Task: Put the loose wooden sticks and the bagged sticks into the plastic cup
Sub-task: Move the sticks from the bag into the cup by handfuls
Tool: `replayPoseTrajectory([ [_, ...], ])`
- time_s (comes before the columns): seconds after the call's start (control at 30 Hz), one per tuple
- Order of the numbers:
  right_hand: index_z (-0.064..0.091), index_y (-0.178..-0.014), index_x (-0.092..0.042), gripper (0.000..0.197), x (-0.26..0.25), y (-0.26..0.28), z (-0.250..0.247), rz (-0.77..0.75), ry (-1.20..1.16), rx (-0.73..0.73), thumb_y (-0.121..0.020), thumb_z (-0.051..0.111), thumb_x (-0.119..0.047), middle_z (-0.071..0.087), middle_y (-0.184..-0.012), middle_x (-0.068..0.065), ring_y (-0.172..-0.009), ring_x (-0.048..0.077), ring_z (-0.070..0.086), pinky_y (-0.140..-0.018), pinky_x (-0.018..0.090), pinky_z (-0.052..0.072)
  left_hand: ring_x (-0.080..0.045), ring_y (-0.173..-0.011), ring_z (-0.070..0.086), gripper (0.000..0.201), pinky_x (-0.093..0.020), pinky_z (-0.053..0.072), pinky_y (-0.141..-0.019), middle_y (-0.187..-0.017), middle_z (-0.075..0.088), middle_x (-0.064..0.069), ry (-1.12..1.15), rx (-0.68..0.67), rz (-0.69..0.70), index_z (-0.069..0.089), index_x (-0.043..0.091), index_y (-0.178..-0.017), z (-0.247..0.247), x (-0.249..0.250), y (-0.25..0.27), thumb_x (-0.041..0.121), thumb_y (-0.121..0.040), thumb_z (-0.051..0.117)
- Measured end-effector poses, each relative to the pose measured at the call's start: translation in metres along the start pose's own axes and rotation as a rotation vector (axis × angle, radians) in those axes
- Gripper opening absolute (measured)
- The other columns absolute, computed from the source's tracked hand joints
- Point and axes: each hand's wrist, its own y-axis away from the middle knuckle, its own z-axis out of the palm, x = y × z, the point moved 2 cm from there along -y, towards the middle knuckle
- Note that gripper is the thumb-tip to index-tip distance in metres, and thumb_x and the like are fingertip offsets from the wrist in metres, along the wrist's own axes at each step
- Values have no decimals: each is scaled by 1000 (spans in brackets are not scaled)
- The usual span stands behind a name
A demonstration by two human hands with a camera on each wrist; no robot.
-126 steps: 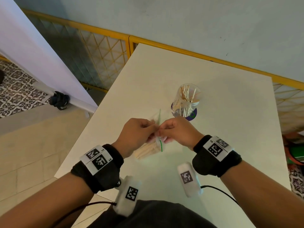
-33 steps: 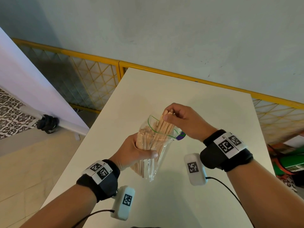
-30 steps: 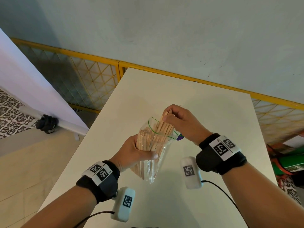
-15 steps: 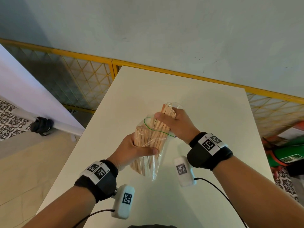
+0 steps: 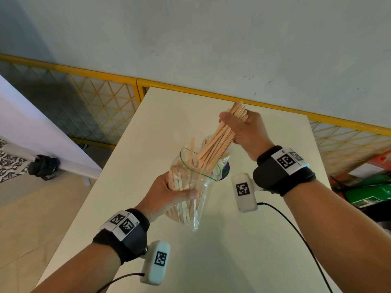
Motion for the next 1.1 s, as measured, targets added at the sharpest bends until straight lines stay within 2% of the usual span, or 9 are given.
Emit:
replayPoseTrajectory([
  [0.17, 61, -60, -19, 25, -19, -27, -21, -43, -99, 145, -85, 62, -24, 51, -49, -7, -50, 15, 44, -46, 23, 34, -20, -93, 78, 31, -28, 59, -79, -99, 81, -9, 16, 62, -20, 75, 7, -107, -11, -6, -2, -1, -78, 81],
  [0.3, 58, -64, -15, 22, -23, -49, -34, -72, -97, 238, -84, 62, -24, 47, -50, -5, -44, 11, 41, -43, 20, 32, -24, -93, 78, 31, -37, 60, -83, -98, 81, -10, 39, 122, -25, 75, 8, -106, -22, -10, -3, 2, -76, 84],
  [0.4, 55, -62, -16, 26, -11, -63, -38, -103, 141, 279, -84, 62, -28, 47, -47, -11, -37, 2, 39, -45, 21, 34, -26, -92, 78, 30, -42, 61, -84, -95, 81, -9, 36, 173, -20, 76, 10, -104, -30, -10, -4, 4, -76, 83],
  [0.5, 55, -68, -13, 27, 14, -66, -24, -146, 398, 167, -89, 60, -30, 52, -57, -7, -39, -3, 46, -43, 13, 37, -26, -91, 78, 27, -44, 61, -85, -95, 81, -9, 30, 202, -22, 77, 11, -103, -36, -11, -3, 0, -79, 81],
  [0.6, 57, -81, -4, 31, 47, -60, -4, -155, 535, 62, -88, 61, -34, 56, -68, 0, -52, 9, 49, -48, 23, 40, -28, -95, 77, 29, -45, 61, -87, -98, 81, -10, 22, 209, -26, 76, 10, -106, -38, -13, -3, 1, -79, 81],
  [0.67, 51, -77, -7, 32, 64, -56, 6, -145, 570, 52, -87, 62, -35, 50, -64, -3, -53, 12, 44, -50, 26, 35, -29, -95, 77, 31, -46, 61, -87, -98, 81, -10, 29, 215, -33, 76, 9, -107, -38, -16, -4, 3, -77, 83],
  [0.8, 45, -75, -11, 33, 76, -53, 19, -116, 585, 55, -88, 61, -37, 44, -61, -9, -53, 5, 42, -48, 21, 31, -30, -96, 77, 36, -47, 60, -89, -99, 81, -11, 47, 223, -49, 76, 8, -107, -37, -18, -4, 8, -72, 86],
  [1.0, 48, -64, -13, 35, 73, -63, 6, -32, 470, 35, -89, 59, -34, 53, -62, 1, -59, 18, 49, -55, 27, 38, -32, -99, 76, 34, -49, 60, -90, -101, 80, -12, 50, 209, -51, 75, 7, -108, -31, -16, -6, 3, -76, 84],
  [1.1, 49, -68, -12, 33, 76, -60, 1, -52, 510, 72, -88, 61, -36, 52, -63, -1, -56, 14, 46, -53, 25, 35, -32, -98, 76, 32, -48, 60, -90, -100, 80, -12, 48, 209, -51, 75, 7, -108, -30, -14, -7, 1, -77, 83],
])
